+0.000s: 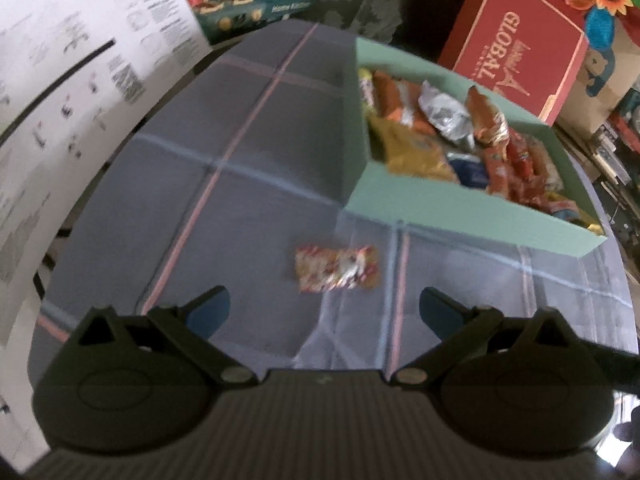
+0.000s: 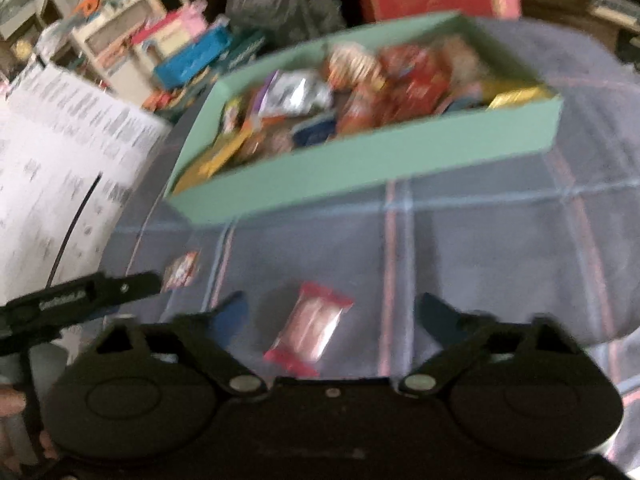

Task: Organize snacks
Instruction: 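Move both tools back from the tray to the final two packets, then grasp floral print packet with left tool while right grasps clear red-edged candy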

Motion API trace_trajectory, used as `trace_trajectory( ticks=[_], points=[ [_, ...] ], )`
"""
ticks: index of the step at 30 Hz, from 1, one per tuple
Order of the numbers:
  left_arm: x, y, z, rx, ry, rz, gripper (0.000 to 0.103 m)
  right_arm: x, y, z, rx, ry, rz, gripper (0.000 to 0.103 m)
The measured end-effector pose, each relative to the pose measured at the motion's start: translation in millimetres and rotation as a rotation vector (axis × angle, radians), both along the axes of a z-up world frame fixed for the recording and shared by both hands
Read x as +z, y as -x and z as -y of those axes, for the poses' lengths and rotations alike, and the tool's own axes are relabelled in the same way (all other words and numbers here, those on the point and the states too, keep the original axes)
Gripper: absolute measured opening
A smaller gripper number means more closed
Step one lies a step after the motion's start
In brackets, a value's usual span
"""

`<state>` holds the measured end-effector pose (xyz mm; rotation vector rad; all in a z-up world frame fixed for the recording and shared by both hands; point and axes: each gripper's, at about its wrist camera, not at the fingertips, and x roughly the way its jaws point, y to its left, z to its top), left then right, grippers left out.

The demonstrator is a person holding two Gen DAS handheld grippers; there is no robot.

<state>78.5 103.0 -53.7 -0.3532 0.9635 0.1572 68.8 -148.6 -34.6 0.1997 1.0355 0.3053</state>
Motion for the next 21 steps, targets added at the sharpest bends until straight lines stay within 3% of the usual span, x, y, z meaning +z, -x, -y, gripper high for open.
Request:
trace_trajectory(
  ticks=[12,14,16,18,21],
  points=[
    [-18,6,-20,0.045,0.016,-0.029,0.103,-22,3,-35,0.059,0.072,-0.026,0.047],
    [-20,5,-22,0.048,0.014,-0.031,0.103,-24,3,-42,0.080,0.098,-0.003,0.044],
    [-21,3,-22,0.049,0.008,-0.032,0.103,-25,4,-51,0.113,0.145,0.031,0.034],
    [-21,0,-21,0.049,0.003,-0.033,0.103,-26,5,-58,0.142,0.187,0.066,0.030],
    [-21,-7,-17,0.043,-0.004,-0.033,0.103,-26,8,-62,0.171,0.223,0.095,0.028]
  ],
)
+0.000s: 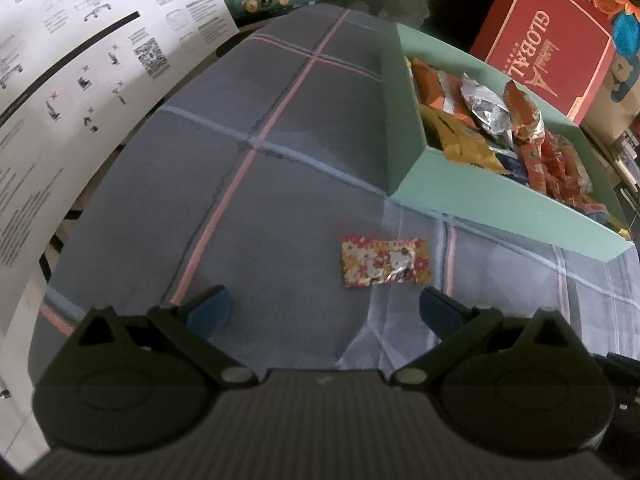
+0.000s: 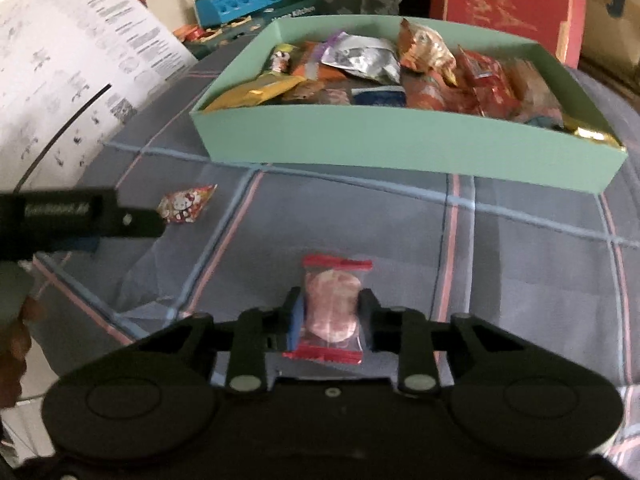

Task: Organize snacks
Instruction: 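Grasp floral print packet with left tool while right grasps clear red-edged candy, then carry both packets into the green tray and open both tools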

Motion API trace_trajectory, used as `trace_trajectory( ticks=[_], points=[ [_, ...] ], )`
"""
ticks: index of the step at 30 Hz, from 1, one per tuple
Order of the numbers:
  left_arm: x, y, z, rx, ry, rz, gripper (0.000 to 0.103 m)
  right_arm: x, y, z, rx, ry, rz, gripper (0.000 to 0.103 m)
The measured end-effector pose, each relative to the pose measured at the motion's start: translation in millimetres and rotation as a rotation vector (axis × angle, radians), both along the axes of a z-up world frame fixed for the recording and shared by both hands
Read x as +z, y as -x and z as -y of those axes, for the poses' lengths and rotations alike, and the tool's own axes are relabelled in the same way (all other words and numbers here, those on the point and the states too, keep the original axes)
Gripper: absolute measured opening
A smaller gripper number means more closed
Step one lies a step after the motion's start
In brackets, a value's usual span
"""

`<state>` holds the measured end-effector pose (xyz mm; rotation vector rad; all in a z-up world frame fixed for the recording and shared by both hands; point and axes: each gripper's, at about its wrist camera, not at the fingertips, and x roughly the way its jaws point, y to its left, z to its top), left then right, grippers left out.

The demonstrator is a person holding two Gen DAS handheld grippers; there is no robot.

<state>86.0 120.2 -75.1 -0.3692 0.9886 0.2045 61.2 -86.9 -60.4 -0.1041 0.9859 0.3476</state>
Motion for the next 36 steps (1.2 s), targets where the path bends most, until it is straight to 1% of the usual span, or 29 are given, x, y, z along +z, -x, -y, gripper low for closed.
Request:
trace_trajectory(
  ticks=[3,8,10,11,12,13,14,15,17,19,20,21,26,28,32,36],
  points=[
    [0,-8,6,-0.014,-0.012,0.001,0.103,-1,-2,6,-0.014,-0.003,0.001,0.028],
    [-2,-25,21,-0.057,-0.034,0.003,0.103,-3,-6,19,-0.034,-0.041,-0.007,0.028],
    [-3,-30,26,-0.066,-0.040,0.012,0.101,-3,-5,20,-0.032,-0.043,-0.003,0.028],
    [-4,-32,29,-0.070,-0.048,0.016,0.097,-4,-4,20,-0.030,-0.043,-0.001,0.028],
    [-4,-33,33,-0.075,-0.069,0.024,0.089,-4,-4,20,-0.027,-0.044,0.000,0.028],
    [-4,-33,36,-0.085,-0.089,0.033,0.083,-4,-4,20,-0.026,-0.046,0.000,0.028],
    [-4,-33,41,-0.103,-0.121,0.042,0.071,-4,-5,21,-0.026,-0.050,0.000,0.028],
    [-3,-32,44,-0.118,-0.148,0.048,0.057,-4,-5,22,-0.025,-0.054,0.000,0.028],
    [-3,-30,49,-0.142,-0.188,0.061,0.045,-4,-6,24,-0.025,-0.059,0.001,0.028],
    [-3,-26,49,-0.151,-0.185,0.075,0.028,-4,-5,24,-0.026,-0.062,0.002,0.028],
    [-3,-24,50,-0.149,-0.206,0.074,0.020,-4,-5,24,-0.025,-0.062,0.002,0.028],
    [-3,-22,50,-0.146,-0.213,0.077,0.017,-4,-5,24,-0.024,-0.062,0.004,0.028],
    [-2,-20,47,-0.140,-0.193,0.074,0.014,-4,-6,21,-0.022,-0.057,0.007,0.028],
    [-1,-19,45,-0.144,-0.161,0.072,0.012,-3,-5,21,-0.023,-0.058,0.008,0.027],
    [2,-10,38,-0.146,-0.093,0.084,0.012,-2,-5,26,-0.042,-0.078,-0.001,0.027],
    [5,0,36,-0.158,-0.070,0.096,0.011,-1,-3,27,-0.048,-0.084,0.001,0.026]
  ],
)
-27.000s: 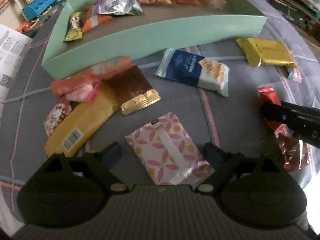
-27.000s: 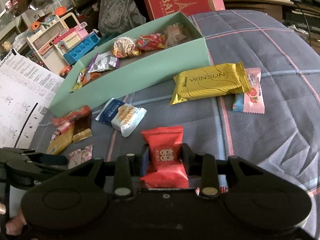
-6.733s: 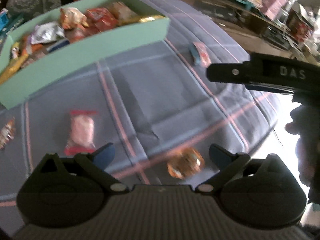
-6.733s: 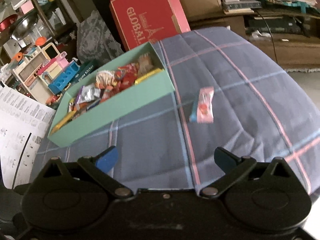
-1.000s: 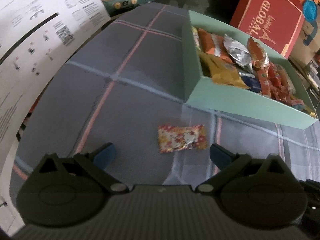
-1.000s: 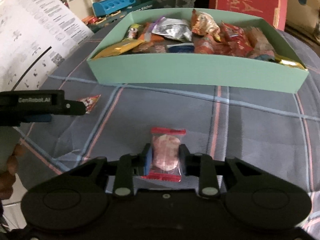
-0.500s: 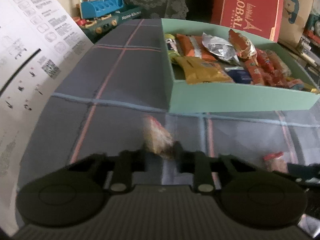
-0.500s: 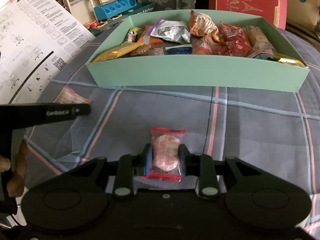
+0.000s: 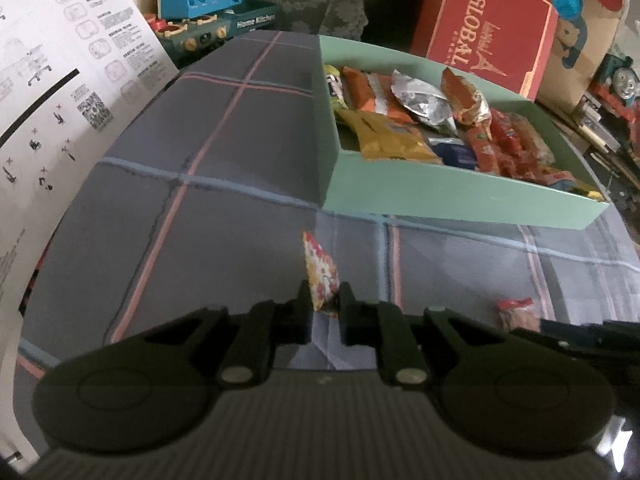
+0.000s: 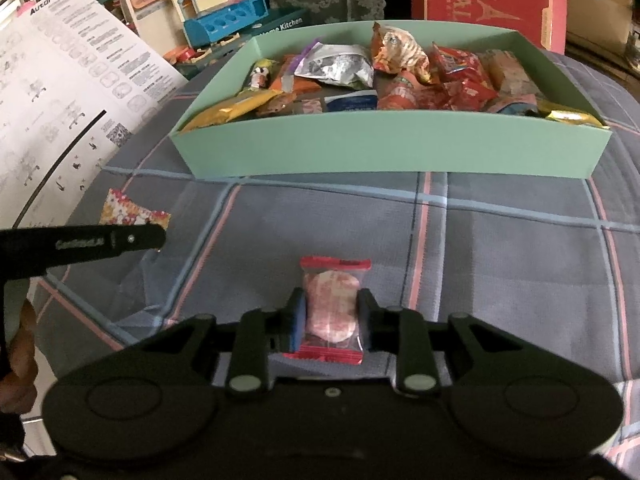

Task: Organize snacks
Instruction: 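Carry both packets into the green tray and open both tools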

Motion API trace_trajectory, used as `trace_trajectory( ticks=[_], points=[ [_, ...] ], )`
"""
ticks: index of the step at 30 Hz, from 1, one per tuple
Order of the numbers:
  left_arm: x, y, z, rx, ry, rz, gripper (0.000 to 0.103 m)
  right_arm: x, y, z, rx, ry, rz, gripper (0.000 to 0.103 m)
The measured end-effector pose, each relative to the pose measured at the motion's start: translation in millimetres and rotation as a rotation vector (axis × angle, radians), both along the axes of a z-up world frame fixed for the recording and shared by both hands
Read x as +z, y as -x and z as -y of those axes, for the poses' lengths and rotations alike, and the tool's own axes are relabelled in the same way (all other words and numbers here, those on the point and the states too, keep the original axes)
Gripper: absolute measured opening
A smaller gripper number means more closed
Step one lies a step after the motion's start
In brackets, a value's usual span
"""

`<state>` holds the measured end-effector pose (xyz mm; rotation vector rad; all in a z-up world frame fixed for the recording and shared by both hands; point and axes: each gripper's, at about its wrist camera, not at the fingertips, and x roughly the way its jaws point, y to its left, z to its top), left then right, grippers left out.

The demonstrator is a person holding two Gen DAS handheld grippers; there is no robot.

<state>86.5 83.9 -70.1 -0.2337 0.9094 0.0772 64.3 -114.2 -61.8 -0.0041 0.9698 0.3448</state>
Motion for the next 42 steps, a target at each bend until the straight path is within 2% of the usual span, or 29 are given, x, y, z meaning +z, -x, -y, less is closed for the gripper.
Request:
trace_trajectory(
  ticks=[10,19,30,36,42],
  points=[
    [17,6,8,-0.029,0.013,0.009,0.011,11,1,8,-0.023,-0.036,0.030,0.026],
    [55,-10,26,-0.089,0.000,0.064,0.012,48,-19,38,-0.099,-0.097,0.124,0.026],
    [94,-95,49,-0.157,-0.039,0.115,0.012,87,-86,77,-0.191,-0.150,0.209,0.026],
    [93,-145,58,-0.172,-0.021,0.096,0.012,89,-128,82,-0.212,-0.156,0.205,0.026],
    [84,-177,66,-0.184,-0.032,0.077,0.012,84,-163,76,-0.215,-0.158,0.190,0.027]
  ],
)
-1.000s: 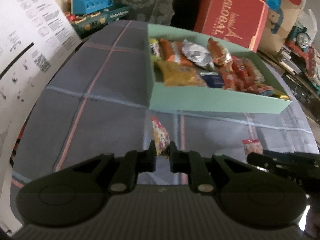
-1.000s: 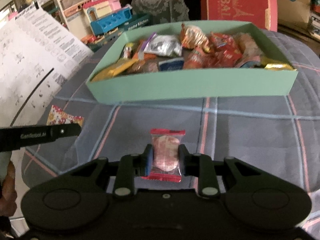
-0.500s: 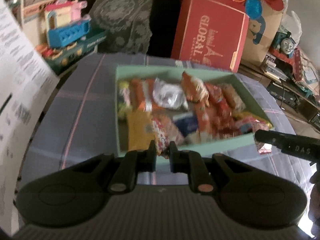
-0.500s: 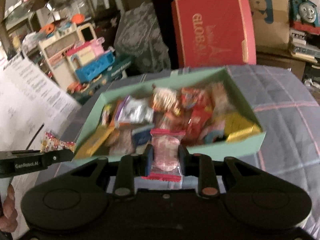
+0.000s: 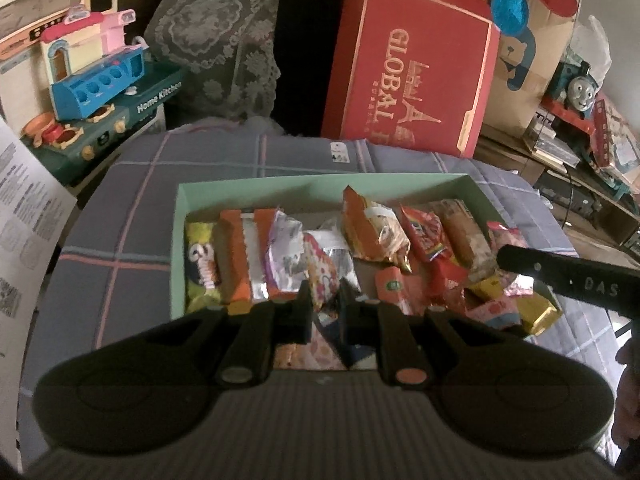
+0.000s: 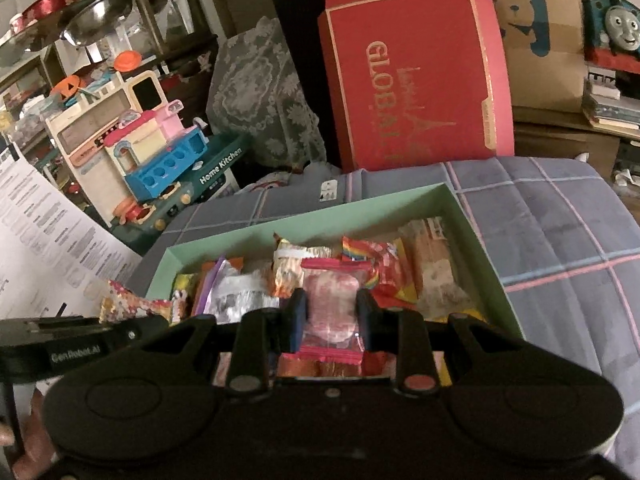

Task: Organize snacks
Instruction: 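Carry both packets into the green tray and open both tools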

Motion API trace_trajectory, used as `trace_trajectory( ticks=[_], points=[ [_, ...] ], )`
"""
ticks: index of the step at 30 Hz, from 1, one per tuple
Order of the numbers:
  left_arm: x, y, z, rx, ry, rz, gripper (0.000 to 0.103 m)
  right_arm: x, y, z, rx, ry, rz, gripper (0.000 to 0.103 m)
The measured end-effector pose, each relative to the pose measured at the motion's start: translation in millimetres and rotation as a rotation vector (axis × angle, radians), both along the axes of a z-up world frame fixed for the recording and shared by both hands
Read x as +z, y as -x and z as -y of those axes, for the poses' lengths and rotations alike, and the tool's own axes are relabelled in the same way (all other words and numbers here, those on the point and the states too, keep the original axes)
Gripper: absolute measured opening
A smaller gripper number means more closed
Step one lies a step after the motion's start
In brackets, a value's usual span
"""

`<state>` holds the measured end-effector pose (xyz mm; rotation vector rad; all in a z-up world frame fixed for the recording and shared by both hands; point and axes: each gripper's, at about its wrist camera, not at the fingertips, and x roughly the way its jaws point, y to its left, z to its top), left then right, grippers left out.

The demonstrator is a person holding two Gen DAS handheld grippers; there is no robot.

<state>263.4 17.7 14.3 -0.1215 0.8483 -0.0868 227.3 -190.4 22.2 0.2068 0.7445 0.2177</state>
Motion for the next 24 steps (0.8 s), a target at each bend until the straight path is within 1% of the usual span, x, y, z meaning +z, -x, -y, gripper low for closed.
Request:
trace_trajectory(
  ticks=[3,4,5,6,7,8,9,10,11,15,18,24],
  points=[
    [-5,-12,2,-0.001,-0.008,-0.005,0.012,-4,-15,-4,-0.006,0.000,-0.010,0.027],
    [-7,-18,3,0.005,-0.011,-0.010,0.015,-6,-20,-7,-0.009,0.000,-0.012,0.028],
    [-9,-22,3,0.018,-0.018,-0.013,0.025,-7,-25,-8,-0.012,0.001,-0.014,0.029],
    [-11,-25,3,0.030,-0.026,-0.019,0.053,-9,-28,-9,-0.019,0.003,-0.014,0.034],
    [-14,-27,3,0.043,-0.034,-0.020,0.067,-11,-30,-10,-0.022,0.003,-0.018,0.057],
    [-15,-27,3,0.060,-0.047,-0.008,0.086,-12,-32,-10,-0.027,-0.001,-0.023,0.073],
    [-15,-26,3,0.073,-0.060,0.001,0.097,-14,-33,-10,-0.032,-0.006,-0.018,0.099],
    [-16,-25,2,0.081,-0.071,0.004,0.100,-14,-33,-11,-0.035,-0.009,-0.010,0.103],
    [-17,-24,2,0.085,-0.079,0.004,0.103,-15,-31,-11,-0.035,-0.008,-0.007,0.103],
    [-21,-21,0,0.095,-0.090,-0.019,0.103,-21,-29,-14,-0.027,0.006,-0.040,0.103],
    [-22,-14,-1,0.098,-0.084,-0.031,0.103,-22,-20,-15,-0.025,0.007,-0.054,0.103],
    [-13,5,7,0.085,-0.112,-0.026,0.103,-16,0,-15,-0.016,0.018,-0.069,0.103]
  ],
)
